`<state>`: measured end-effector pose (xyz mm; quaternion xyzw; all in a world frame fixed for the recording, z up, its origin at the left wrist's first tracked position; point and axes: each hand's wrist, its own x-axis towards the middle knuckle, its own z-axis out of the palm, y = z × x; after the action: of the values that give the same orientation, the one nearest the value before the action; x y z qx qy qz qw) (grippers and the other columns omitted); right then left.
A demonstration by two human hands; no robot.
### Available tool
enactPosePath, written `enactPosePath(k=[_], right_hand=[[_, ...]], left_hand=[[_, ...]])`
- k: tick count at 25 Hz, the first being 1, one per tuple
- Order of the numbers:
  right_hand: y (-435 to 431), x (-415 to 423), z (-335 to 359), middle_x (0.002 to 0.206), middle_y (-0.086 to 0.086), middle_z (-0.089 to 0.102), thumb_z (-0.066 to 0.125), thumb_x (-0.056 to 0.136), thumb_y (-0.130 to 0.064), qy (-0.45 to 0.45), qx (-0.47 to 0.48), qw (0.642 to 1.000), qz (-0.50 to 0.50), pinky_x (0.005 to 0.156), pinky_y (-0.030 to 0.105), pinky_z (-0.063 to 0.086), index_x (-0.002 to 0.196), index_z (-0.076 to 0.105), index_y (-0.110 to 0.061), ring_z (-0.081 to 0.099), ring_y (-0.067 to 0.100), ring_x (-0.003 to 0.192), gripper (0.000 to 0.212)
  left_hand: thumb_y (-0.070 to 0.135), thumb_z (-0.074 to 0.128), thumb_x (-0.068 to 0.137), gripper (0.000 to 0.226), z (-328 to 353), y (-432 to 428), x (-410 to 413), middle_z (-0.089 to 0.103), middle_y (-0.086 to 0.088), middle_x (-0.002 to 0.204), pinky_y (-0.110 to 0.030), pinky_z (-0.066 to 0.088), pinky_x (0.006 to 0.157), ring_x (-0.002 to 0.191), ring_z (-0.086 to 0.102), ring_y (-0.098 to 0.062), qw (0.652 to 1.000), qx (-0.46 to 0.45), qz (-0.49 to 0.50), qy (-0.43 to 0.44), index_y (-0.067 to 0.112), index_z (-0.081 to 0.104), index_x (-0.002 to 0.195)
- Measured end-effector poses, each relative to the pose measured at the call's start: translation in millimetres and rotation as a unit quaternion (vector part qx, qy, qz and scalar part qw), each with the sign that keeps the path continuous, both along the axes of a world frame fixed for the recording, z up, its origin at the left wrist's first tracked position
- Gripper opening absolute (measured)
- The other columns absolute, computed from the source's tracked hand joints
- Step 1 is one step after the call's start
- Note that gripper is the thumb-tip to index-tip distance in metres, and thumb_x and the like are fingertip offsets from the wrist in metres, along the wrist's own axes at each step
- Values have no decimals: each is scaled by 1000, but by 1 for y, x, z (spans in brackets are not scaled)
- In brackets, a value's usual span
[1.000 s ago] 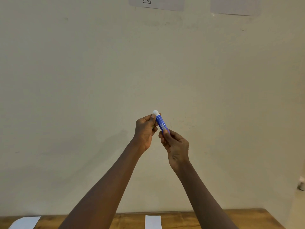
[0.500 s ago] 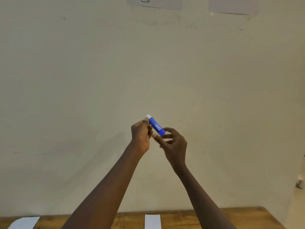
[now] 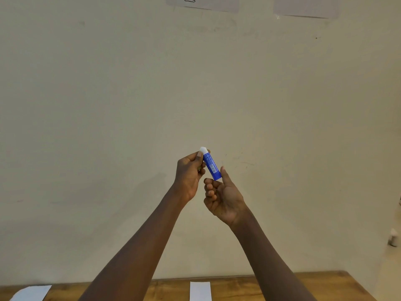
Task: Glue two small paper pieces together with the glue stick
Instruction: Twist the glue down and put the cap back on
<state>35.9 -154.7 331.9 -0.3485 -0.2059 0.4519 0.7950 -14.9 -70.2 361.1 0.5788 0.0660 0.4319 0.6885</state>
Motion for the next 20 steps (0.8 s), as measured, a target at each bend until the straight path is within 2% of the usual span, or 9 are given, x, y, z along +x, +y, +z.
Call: enactPosePath(k=[4, 8, 9, 11, 13, 14, 15, 17, 20], right_hand=[[2, -3, 2, 40, -4, 52, 47, 88, -40, 39, 79, 996, -5, 35, 12, 41, 70, 58, -7, 43, 5, 31, 39], [8, -3, -5, 51, -4, 55, 42, 92, -32, -148, 91, 978, -114, 44, 13, 45, 78, 61, -12, 48, 5, 41, 31], [11, -3, -7, 55, -3, 55, 42, 93, -28, -248, 69, 952, -169, 45, 12, 44, 84, 61, -13, 48, 5, 44, 25], [14, -2, -11, 64, 2, 55, 45, 92, -21, -445, -18, 842, -305, 45, 8, 41, 100, 58, -8, 49, 7, 48, 19], [14, 1, -15, 69, 7, 57, 49, 90, -25, -510, -66, 779, -358, 43, 7, 40, 104, 57, -2, 49, 11, 49, 28], [12, 2, -15, 67, 6, 59, 47, 89, -33, -486, -74, 808, -326, 43, 8, 40, 99, 60, -1, 50, 13, 48, 36], [8, 1, -14, 62, 5, 60, 43, 88, -45, -413, -75, 871, -257, 43, 12, 43, 89, 63, -3, 51, 13, 46, 47], [0, 0, -7, 50, 0, 56, 33, 85, -61, -205, -69, 971, -101, 43, 18, 42, 68, 61, -7, 48, 12, 41, 63], [-2, -1, -3, 40, -5, 44, 41, 87, -50, -25, 13, 999, -46, 36, 15, 35, 62, 52, -12, 37, 6, 33, 47]], left_hand=[[16, 42, 94, 24, 0, -2, -1, 58, 1, 84, -21, 41, 67, 71, 46, -10, 1000, -19, -6, 1, 20, 64, 83], [17, 44, 93, 25, 10, -7, 1, 51, -2, 72, -22, 40, 63, 64, 40, -12, 998, -63, 6, 9, 5, 65, 99], [18, 45, 93, 25, 12, -7, 1, 49, -3, 71, -22, 41, 62, 63, 40, -13, 997, -80, 13, 14, 3, 64, 98], [21, 49, 91, 20, 15, -8, 1, 48, -4, 71, -21, 42, 62, 63, 42, -12, 995, -93, 35, 29, 8, 63, 87], [23, 50, 90, 19, 14, -8, 1, 49, -4, 71, -21, 43, 63, 64, 44, -12, 994, -88, 48, 37, 13, 60, 78], [22, 50, 90, 20, 13, -7, 0, 48, -4, 71, -21, 42, 63, 64, 43, -13, 995, -83, 38, 32, 15, 61, 75], [21, 49, 91, 22, 13, -6, -1, 47, -5, 72, -21, 41, 62, 63, 41, -13, 997, -76, 20, 25, 15, 62, 75], [18, 47, 92, 22, 12, -6, -2, 47, -5, 75, -20, 39, 60, 61, 39, -12, 998, -50, -11, 24, 11, 65, 81], [19, 46, 92, 23, 8, -6, 0, 49, -2, 73, -19, 40, 62, 62, 41, -10, 999, -24, -1, 32, 6, 65, 94]])
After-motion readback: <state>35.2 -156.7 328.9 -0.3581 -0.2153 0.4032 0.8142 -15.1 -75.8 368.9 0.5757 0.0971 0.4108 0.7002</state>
